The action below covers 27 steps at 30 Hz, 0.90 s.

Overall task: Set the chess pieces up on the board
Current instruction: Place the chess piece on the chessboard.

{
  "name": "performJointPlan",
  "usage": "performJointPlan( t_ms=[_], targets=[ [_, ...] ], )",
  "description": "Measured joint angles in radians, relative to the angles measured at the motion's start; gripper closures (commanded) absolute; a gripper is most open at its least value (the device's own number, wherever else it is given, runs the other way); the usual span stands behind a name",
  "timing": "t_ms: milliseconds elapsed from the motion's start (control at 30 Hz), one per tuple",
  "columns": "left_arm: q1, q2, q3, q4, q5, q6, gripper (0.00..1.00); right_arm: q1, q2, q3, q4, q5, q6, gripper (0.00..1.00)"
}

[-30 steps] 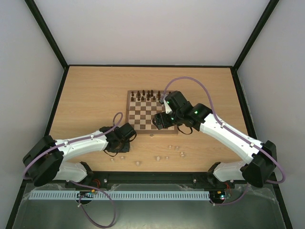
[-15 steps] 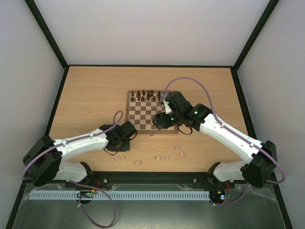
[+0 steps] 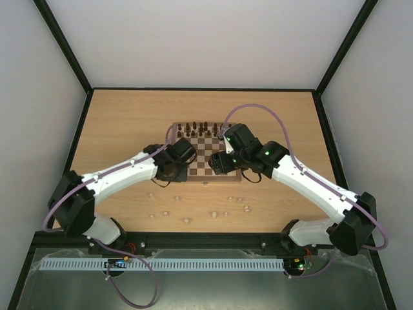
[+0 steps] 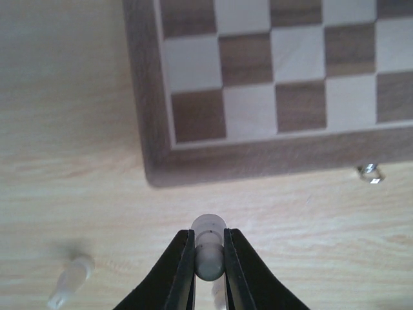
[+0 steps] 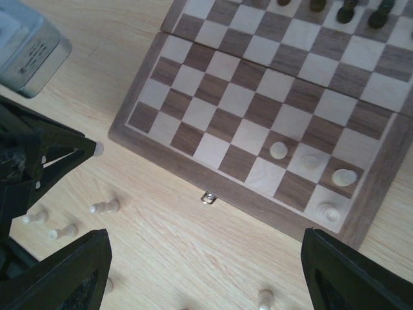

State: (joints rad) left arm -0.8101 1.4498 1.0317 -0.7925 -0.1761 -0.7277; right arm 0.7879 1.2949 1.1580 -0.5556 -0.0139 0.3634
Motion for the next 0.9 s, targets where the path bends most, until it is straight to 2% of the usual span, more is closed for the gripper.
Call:
performJointPlan(
  t_ms=[500,900],
  targets=[
    [0.01,0.386,0.409,-0.011,0.046,0.149,0.87,0.0,-0.076,0.0,0.0,0.141,0.016,0.18],
    [0.01,0.578,0.658,-0.055,0.078,0.212,0.87,0.0,-0.084,0.0,-0.001,0.173,0.023,0.18]
  ],
)
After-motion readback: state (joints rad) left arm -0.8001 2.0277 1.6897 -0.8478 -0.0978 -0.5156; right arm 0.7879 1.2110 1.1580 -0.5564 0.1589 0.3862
